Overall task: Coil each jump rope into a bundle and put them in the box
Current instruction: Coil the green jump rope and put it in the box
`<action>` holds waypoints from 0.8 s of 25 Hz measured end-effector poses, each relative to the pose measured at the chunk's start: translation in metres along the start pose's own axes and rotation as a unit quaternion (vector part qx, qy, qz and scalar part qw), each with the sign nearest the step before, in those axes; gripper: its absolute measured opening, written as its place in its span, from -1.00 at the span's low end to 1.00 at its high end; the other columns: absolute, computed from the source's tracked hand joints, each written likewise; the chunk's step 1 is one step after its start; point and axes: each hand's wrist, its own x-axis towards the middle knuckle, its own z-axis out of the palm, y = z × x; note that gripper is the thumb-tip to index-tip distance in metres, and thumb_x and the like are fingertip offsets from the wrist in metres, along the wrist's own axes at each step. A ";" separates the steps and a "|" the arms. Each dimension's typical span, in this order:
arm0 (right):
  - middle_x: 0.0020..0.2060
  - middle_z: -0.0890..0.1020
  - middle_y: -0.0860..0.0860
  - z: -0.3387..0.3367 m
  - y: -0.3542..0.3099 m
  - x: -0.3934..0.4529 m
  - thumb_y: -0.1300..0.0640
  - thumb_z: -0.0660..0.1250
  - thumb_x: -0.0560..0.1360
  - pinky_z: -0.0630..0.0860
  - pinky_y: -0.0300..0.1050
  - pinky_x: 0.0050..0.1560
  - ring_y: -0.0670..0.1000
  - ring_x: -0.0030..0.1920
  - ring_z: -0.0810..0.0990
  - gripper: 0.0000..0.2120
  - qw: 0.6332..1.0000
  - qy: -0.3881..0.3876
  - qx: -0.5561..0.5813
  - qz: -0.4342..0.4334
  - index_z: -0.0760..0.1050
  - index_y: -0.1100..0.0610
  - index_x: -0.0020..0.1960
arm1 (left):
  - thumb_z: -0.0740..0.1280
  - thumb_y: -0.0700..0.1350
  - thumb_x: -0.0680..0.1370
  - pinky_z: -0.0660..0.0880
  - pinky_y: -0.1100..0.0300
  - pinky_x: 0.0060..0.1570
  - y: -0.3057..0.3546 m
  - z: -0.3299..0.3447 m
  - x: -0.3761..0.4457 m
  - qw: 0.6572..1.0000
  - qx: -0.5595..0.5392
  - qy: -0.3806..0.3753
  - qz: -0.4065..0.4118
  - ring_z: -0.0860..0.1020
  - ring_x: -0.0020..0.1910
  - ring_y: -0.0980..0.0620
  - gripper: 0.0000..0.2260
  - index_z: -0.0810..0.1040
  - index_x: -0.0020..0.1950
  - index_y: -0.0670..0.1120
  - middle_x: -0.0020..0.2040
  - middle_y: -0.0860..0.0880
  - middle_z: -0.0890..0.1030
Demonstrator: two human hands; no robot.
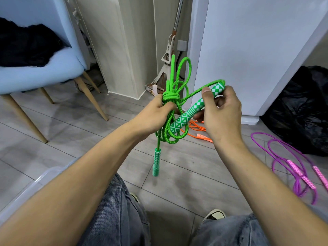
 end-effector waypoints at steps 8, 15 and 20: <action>-0.36 0.63 -0.02 0.010 0.002 -0.010 0.03 0.29 0.61 0.66 0.18 -0.29 0.07 -0.39 0.72 -0.79 0.999 -0.031 0.039 -0.006 0.30 -0.02 -0.15 | 0.20 -0.27 0.60 0.55 0.15 -0.38 0.007 -0.004 0.001 0.990 -0.127 0.059 -0.026 0.59 -0.37 0.05 -0.89 0.52 -0.01 -0.18 -0.30 -0.02 0.68; -0.29 0.64 0.01 0.017 0.006 -0.016 -0.05 0.28 0.58 0.65 0.26 -0.18 0.08 -0.28 0.74 -0.84 0.997 -0.051 0.053 0.030 0.34 -0.09 -0.13 | 0.19 -0.24 0.62 0.50 -0.29 0.13 0.020 -0.009 0.001 0.970 -0.212 0.108 -0.041 0.60 -0.07 -0.22 -0.74 0.45 0.23 -0.37 -0.02 -0.29 0.64; -0.23 0.68 0.05 0.016 0.010 -0.011 -0.11 0.29 0.54 0.63 0.27 -0.13 0.01 -0.26 0.74 -0.84 0.999 -0.022 0.029 0.021 0.38 -0.10 -0.15 | 0.31 -0.11 0.54 0.51 -0.16 0.17 0.018 -0.012 0.005 0.981 -0.142 0.124 -0.040 0.61 -0.09 -0.09 -0.81 0.52 0.09 -0.18 -0.10 -0.13 0.65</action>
